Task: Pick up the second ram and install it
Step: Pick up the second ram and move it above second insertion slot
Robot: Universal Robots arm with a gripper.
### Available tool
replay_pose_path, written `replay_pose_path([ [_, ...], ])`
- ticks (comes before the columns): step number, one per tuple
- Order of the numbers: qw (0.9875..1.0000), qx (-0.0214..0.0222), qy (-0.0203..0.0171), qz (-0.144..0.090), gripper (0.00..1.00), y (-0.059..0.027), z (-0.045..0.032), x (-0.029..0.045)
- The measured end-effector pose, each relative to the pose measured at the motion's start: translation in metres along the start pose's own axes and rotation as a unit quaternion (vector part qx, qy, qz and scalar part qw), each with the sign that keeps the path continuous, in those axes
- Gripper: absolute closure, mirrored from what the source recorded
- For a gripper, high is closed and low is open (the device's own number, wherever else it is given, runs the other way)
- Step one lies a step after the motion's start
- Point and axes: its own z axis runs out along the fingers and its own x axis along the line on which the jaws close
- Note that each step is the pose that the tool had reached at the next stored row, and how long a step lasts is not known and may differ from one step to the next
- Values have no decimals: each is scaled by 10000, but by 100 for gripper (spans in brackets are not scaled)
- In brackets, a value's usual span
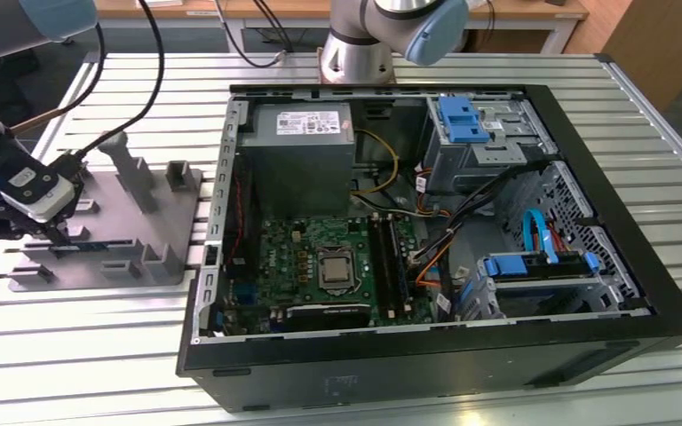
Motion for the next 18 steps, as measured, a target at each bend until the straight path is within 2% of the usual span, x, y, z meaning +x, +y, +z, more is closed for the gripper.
replay_pose_path([
  [4, 9997, -7, 9, -257, 90, 0, 1, 0],
  [8, 9987, -13, 18, -514, 90, 0, 1, 0],
  [13, 9965, -22, 30, -838, 90, 0, 2, 0],
  [18, 9932, -30, 41, -1162, 90, 0, 3, 0],
])
